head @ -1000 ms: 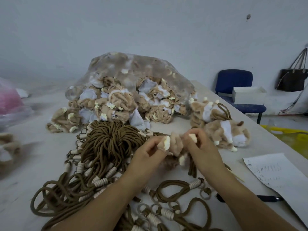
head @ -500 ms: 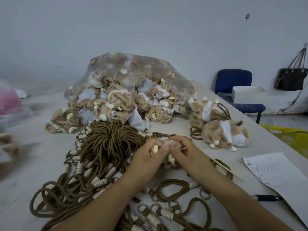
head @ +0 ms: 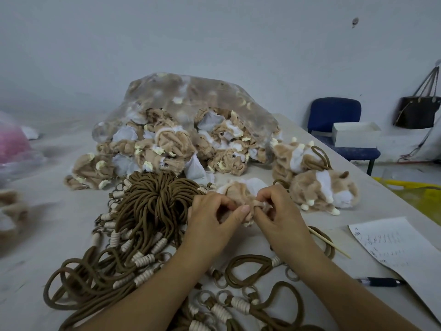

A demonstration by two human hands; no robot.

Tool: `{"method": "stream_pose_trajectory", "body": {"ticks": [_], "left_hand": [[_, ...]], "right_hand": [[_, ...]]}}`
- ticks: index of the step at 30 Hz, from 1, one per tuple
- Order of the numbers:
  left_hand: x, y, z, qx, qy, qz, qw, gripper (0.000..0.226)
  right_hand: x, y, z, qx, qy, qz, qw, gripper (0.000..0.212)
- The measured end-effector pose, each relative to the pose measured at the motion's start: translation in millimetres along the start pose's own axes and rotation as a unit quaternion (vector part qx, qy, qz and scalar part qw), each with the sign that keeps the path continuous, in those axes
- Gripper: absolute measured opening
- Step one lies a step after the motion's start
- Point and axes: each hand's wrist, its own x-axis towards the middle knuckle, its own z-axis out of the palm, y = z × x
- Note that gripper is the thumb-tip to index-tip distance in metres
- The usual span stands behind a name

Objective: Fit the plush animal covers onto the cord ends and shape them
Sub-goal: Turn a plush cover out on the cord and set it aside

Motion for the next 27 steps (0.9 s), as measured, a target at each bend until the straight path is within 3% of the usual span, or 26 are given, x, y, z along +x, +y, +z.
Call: {"method": "stream_pose_trajectory", "body": {"ticks": [4, 7, 11, 15, 19, 21, 27], "left_hand": [[-0.3, 1.4, 0.6, -0.008, -0.045, 0.011, 0.999, 0.042], [1.7, 0.3, -1.6, -0.048, -0.037, -0.002, 0.998, 0.010], [1.0, 0.1, -3.1, -0.139, -0.059, -0.078, 0.986, 0.013], [0.7, 5.1, -4.6, -0.288, -0.059, -0.150, 0.944, 0.011], [1.5, 7.8, -6.0, -0.450, -0.077, -0.196, 0.868, 0.020], [1.6, 8.1, -6.1, -0.475, -0.086, -0.205, 0.851, 0.019], [8.0, 4.6, -9.5, -0.542, -0.129, -0.202, 0.806, 0.022]], "right_hand": [[-1.1, -3.5, 0.2, -0.018, -0.013, -0.033, 0.999, 0.027], [-2.3, -2.9, 1.7, -0.014, -0.018, -0.021, 1.000, 0.020], [-3.0, 0.8, 1.3, -0.003, -0.021, 0.009, 1.000, 0.013], [-2.0, 1.4, 0.6, -0.016, -0.030, 0.007, 0.999, 0.009], [-3.5, -0.9, 3.9, 0.039, -0.089, 0.035, 0.995, 0.018], [-2.3, -1.6, 5.0, 0.019, -0.087, 0.025, 0.996, 0.014], [1.4, -0.6, 3.7, -0.002, -0.060, 0.001, 0.998, 0.029]]}}
